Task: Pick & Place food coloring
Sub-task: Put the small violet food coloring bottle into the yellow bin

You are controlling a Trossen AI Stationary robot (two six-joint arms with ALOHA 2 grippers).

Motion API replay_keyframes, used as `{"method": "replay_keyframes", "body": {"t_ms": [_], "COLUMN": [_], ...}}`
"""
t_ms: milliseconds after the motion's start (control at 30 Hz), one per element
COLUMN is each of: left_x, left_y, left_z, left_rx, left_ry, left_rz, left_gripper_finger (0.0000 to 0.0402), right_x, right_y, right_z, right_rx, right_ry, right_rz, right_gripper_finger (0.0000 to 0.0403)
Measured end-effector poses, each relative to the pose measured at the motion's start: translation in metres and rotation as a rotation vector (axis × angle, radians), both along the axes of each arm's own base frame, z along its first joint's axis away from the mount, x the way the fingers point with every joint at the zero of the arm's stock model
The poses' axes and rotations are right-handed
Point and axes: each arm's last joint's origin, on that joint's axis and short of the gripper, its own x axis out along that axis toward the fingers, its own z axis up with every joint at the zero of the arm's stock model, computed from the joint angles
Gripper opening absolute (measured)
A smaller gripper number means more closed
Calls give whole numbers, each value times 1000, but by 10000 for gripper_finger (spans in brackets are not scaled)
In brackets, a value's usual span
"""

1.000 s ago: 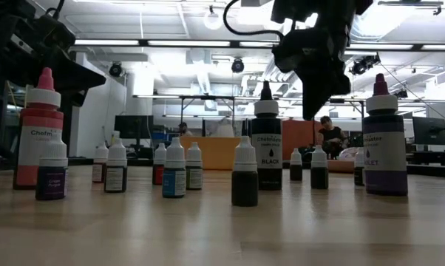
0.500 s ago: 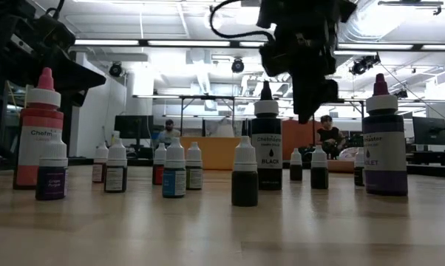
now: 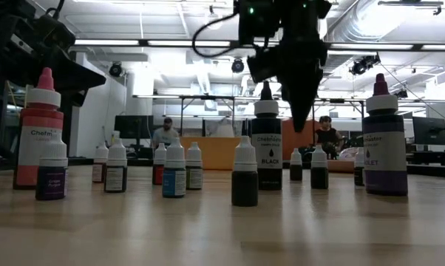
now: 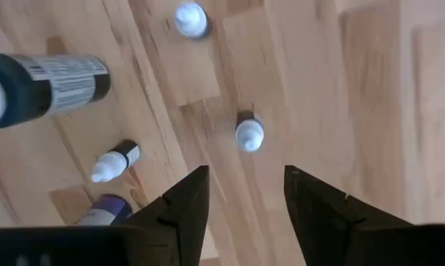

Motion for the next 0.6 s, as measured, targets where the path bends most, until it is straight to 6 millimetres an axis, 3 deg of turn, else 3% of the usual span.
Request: {"method": "replay_keyframes", "body": {"t_ms": [267, 600], "left_x": [0, 0], "left_y": [0, 0], "left_z": [0, 0], "left_rx": [0, 0], "left_ry": [0, 0], "left_rz": [0, -1], "left_gripper_finger": [1, 1], "right_x": [-1, 1], "right_y": [-1, -9], "right_z": [-13, -16], "right_rx": [60, -2], "right_ry": [5, 10], "right_rz": [-180, -482], "right_gripper_finger": [166, 166]}}
